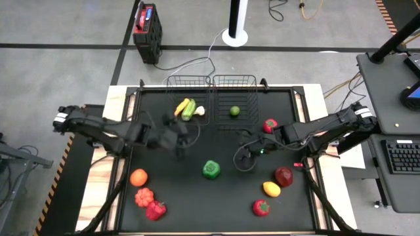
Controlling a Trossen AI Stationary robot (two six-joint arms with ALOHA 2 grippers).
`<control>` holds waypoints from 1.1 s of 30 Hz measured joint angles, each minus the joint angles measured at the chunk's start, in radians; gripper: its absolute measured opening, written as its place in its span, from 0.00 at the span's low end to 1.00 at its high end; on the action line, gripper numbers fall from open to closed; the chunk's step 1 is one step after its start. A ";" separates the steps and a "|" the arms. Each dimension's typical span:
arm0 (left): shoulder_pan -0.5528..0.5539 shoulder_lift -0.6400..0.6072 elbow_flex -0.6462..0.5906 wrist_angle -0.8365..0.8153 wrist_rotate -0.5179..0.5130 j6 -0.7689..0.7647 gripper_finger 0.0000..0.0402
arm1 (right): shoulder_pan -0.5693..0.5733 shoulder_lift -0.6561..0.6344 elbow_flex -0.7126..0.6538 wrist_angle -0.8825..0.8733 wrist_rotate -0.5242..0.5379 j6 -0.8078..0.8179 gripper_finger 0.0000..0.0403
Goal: Sort produce into baskets
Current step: Put the tomato into the right wire basket
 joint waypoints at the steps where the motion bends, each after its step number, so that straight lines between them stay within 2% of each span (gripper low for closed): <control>1: -0.030 0.000 0.000 0.001 -0.020 -0.014 0.56 | 0.000 0.000 0.000 -0.027 -0.002 0.025 0.76; 5: -0.127 0.000 0.000 0.002 -0.056 -0.060 0.56 | 0.000 0.000 0.000 -0.129 -0.029 0.110 0.76; 13: -0.276 0.000 0.000 0.013 -0.045 -0.080 0.56 | 0.000 -0.001 0.001 -0.320 -0.115 0.268 0.76; 17: -0.331 0.002 0.000 0.018 -0.044 -0.099 0.56 | 0.000 -0.001 0.012 -0.476 -0.130 0.364 0.76; 24: -0.369 0.024 0.000 0.019 -0.045 -0.155 0.56 | -0.005 -0.001 0.059 -0.734 -0.084 0.455 0.76; 33: -0.379 0.061 0.000 0.012 -0.014 -0.199 0.56 | -0.011 -0.001 0.066 -0.766 -0.073 0.449 0.76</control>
